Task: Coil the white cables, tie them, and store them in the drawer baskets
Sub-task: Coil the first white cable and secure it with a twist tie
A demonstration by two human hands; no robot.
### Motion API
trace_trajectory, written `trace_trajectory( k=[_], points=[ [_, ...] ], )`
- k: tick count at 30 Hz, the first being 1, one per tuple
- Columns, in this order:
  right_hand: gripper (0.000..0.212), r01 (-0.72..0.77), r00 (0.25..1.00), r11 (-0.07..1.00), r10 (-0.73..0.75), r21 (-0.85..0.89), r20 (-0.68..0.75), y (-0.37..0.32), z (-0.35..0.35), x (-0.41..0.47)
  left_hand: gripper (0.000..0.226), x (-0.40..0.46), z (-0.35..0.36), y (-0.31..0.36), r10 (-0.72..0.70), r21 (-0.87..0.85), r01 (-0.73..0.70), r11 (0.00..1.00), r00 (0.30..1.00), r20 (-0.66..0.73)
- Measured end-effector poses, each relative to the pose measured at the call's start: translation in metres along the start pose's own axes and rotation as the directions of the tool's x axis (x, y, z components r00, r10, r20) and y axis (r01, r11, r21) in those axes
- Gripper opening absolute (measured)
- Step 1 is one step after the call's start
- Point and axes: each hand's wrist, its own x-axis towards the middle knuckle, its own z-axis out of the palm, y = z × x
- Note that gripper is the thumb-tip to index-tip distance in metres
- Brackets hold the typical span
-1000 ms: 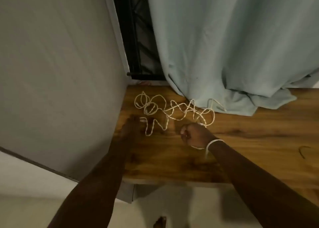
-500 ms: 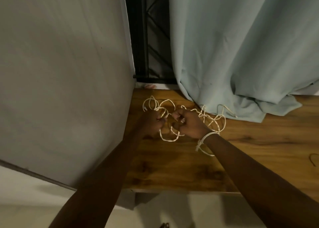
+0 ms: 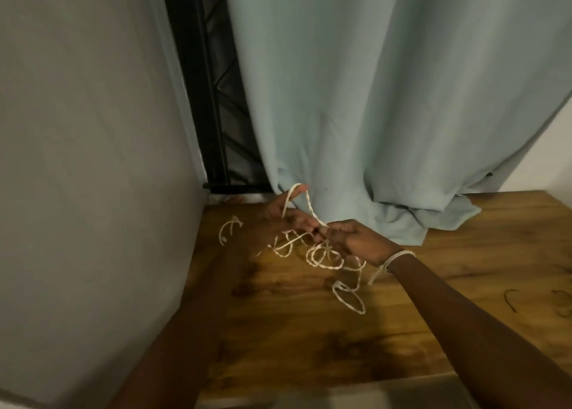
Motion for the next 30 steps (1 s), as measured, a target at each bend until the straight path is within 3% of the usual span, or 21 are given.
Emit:
trace_trajectory(
  k=[3, 6, 8, 11, 15, 17, 19, 20, 22, 23, 24, 26, 27, 29, 30],
  points=[
    [0.033, 0.056, 0.958, 0.998, -0.062, -0.030, -0.279, 0.000, -0.053, -0.023, 0.021, 0.018, 0.025, 0.005, 0.031, 0.117, -0.022, 0.993, 0.997, -0.072],
    [0.029, 0.106, 0.863, 0.992, -0.125, -0.067, -0.489, 0.002, -0.105, -0.048, 0.024, 0.031, 0.043, 0.013, -0.033, 0.080, 0.030, 0.996, 0.998, 0.044],
    [0.027, 0.131, 0.822, 0.984, -0.175, -0.119, -0.542, 0.004, -0.132, -0.061, 0.024, 0.036, 0.058, 0.017, -0.020, 0.026, 0.016, 1.000, 0.984, 0.177],
    [0.023, 0.095, 0.852, 0.948, -0.236, -0.305, -0.468, 0.017, -0.150, -0.073, 0.027, 0.049, 0.099, 0.040, 0.183, -0.212, -0.136, 0.968, 0.958, 0.223],
    [0.029, 0.066, 0.950, 0.906, -0.184, -0.417, -0.251, 0.019, -0.120, -0.086, 0.037, 0.087, 0.150, 0.076, 0.299, -0.246, -0.290, 0.925, 0.954, -0.002],
    [0.041, 0.083, 0.967, 0.910, -0.172, -0.407, -0.188, 0.010, -0.107, -0.095, 0.038, 0.106, 0.165, 0.081, 0.344, -0.129, -0.343, 0.930, 0.939, -0.014],
    [0.047, 0.123, 0.973, 0.899, -0.192, -0.421, -0.126, -0.008, -0.108, -0.108, 0.038, 0.124, 0.169, 0.070, 0.387, 0.155, -0.381, 0.911, 0.922, -0.005],
    [0.045, 0.151, 0.974, 0.881, -0.210, -0.449, -0.086, -0.018, -0.116, -0.114, 0.038, 0.129, 0.171, 0.063, 0.401, 0.337, -0.383, 0.860, 0.916, 0.018],
    [0.036, 0.226, 0.953, 0.806, -0.298, -0.547, -0.046, -0.042, -0.139, -0.127, 0.034, 0.133, 0.168, 0.045, 0.384, 0.654, -0.373, 0.659, 0.914, 0.134],
    [0.031, 0.264, 0.931, 0.762, -0.362, -0.591, -0.051, -0.055, -0.155, -0.134, 0.027, 0.132, 0.169, 0.039, 0.336, 0.719, -0.381, 0.582, 0.917, 0.214],
    [0.026, 0.295, 0.904, 0.722, -0.423, -0.626, -0.061, -0.068, -0.171, -0.141, 0.021, 0.128, 0.173, 0.035, 0.259, 0.726, -0.381, 0.573, 0.924, 0.280],
    [0.015, 0.313, 0.856, 0.702, -0.501, -0.640, -0.130, -0.088, -0.202, -0.154, 0.030, 0.120, 0.187, 0.034, 0.057, 0.636, -0.266, 0.724, 0.943, 0.329],
    [0.011, 0.322, 0.830, 0.737, -0.521, -0.594, -0.197, -0.095, -0.213, -0.158, 0.040, 0.116, 0.193, 0.037, -0.029, 0.511, -0.178, 0.841, 0.928, 0.371],
    [0.010, 0.358, 0.761, 0.821, -0.533, -0.444, -0.370, -0.096, -0.227, -0.158, 0.051, 0.108, 0.207, 0.049, -0.058, 0.090, 0.011, 0.996, 0.839, 0.541],
    [0.010, 0.382, 0.732, 0.848, -0.520, -0.367, -0.440, -0.092, -0.225, -0.155, 0.051, 0.104, 0.215, 0.059, -0.002, -0.133, 0.104, 0.986, 0.794, 0.608]
  ],
)
